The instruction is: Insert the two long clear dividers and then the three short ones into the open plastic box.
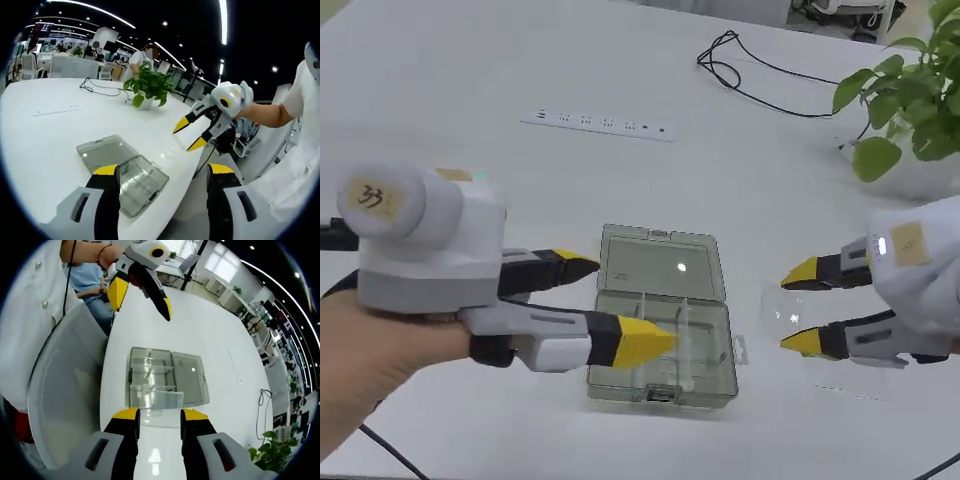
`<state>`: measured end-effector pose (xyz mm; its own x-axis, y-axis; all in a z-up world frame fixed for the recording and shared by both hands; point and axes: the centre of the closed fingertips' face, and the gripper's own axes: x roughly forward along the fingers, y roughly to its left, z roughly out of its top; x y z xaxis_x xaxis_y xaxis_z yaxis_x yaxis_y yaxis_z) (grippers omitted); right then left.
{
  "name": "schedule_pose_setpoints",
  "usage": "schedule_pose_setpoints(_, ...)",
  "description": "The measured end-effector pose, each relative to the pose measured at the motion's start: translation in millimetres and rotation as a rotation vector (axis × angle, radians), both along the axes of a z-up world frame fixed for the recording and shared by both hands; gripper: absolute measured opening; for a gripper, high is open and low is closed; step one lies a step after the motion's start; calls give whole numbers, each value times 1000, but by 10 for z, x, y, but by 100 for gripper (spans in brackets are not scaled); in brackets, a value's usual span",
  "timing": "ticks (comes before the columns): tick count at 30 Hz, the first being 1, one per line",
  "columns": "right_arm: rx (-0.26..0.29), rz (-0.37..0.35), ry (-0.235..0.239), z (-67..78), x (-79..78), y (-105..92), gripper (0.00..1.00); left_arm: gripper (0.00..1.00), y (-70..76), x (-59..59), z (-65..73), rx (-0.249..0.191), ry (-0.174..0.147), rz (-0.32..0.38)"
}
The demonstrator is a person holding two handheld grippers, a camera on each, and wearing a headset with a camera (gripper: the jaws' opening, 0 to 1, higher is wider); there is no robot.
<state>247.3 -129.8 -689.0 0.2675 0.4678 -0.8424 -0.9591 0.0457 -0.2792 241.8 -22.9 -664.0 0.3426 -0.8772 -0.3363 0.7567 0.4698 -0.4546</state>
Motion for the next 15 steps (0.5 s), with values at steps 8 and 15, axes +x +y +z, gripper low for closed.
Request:
schedule_pose_setpoints(8,25,31,-33,240,-153,232,32,52,-327,-119,100,-130,153,-20)
schedule_pose_setpoints(15,21,51,-50,350,-252,354,32,38,-529,-210,142,-236,296,-17)
